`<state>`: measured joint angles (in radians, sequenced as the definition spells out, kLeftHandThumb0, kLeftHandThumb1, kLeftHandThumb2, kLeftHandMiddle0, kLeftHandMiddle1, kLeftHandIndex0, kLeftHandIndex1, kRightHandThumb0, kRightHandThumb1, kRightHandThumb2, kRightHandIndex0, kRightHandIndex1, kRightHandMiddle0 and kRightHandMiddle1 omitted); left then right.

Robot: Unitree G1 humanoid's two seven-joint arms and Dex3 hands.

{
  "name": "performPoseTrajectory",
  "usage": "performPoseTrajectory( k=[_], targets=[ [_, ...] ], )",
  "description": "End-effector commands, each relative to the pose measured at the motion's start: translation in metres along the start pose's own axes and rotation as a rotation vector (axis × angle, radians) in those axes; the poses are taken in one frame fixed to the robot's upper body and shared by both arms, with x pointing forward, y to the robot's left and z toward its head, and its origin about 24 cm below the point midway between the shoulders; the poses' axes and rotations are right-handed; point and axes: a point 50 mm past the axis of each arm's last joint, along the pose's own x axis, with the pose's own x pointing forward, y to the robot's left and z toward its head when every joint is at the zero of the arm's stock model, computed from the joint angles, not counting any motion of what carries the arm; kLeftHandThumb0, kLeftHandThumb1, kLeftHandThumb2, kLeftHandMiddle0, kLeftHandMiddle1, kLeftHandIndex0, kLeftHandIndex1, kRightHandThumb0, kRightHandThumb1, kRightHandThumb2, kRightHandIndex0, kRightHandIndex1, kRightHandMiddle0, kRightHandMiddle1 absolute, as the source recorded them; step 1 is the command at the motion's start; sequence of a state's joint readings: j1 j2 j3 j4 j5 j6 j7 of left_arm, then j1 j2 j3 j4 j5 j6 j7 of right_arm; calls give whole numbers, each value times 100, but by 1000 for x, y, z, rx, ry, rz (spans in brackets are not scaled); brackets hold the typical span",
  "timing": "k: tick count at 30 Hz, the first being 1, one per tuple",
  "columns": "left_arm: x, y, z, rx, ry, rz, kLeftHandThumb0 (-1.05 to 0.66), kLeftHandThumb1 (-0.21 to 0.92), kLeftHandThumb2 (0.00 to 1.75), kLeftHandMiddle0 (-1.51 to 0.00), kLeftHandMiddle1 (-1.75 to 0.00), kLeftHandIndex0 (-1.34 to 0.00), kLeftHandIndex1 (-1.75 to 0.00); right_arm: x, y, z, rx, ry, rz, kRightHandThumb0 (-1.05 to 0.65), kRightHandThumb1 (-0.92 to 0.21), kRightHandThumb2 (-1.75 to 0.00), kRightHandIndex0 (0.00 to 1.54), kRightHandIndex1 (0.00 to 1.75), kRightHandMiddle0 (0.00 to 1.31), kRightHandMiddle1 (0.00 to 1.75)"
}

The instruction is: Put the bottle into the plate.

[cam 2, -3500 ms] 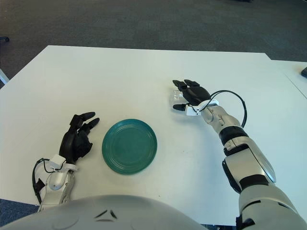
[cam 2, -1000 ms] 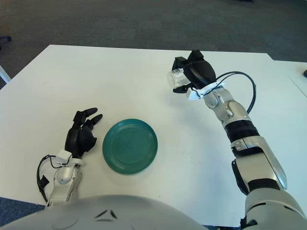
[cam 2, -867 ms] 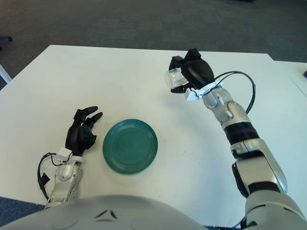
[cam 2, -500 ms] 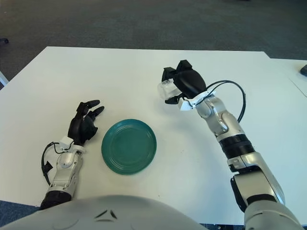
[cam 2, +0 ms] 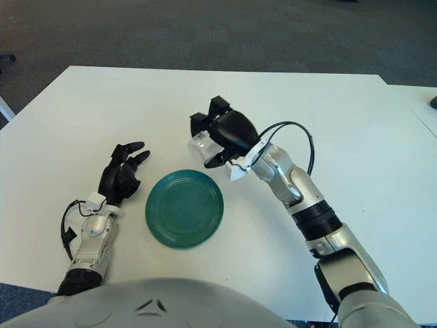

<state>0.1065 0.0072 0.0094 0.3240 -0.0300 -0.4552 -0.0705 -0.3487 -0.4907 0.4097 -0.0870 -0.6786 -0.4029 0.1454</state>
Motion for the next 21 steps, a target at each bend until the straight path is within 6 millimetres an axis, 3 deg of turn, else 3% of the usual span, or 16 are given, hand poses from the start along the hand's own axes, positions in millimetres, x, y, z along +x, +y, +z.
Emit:
performPoseTrajectory(
  k=[1, 16, 21],
  targets=[
    [-29, 2, -37, 4, 226, 43, -75, 92, 104, -44, -46, -19, -107, 0, 5, 8, 15, -17, 47, -43, -50, -115, 139, 175, 117, 175],
    [-33, -6, -27, -36, 262, 95, -78, 92, 101, -48, -50, -20, -107, -4, 26, 41, 59, -67, 198, -45, -55, -111, 136, 175, 114, 175],
    [-33, -8, -28, -52, 266, 96, -78, 92, 101, -46, -49, -18, -107, -9, 37, 54, 44, -101, 206, -46, -47, -120, 136, 175, 114, 175]
  ],
)
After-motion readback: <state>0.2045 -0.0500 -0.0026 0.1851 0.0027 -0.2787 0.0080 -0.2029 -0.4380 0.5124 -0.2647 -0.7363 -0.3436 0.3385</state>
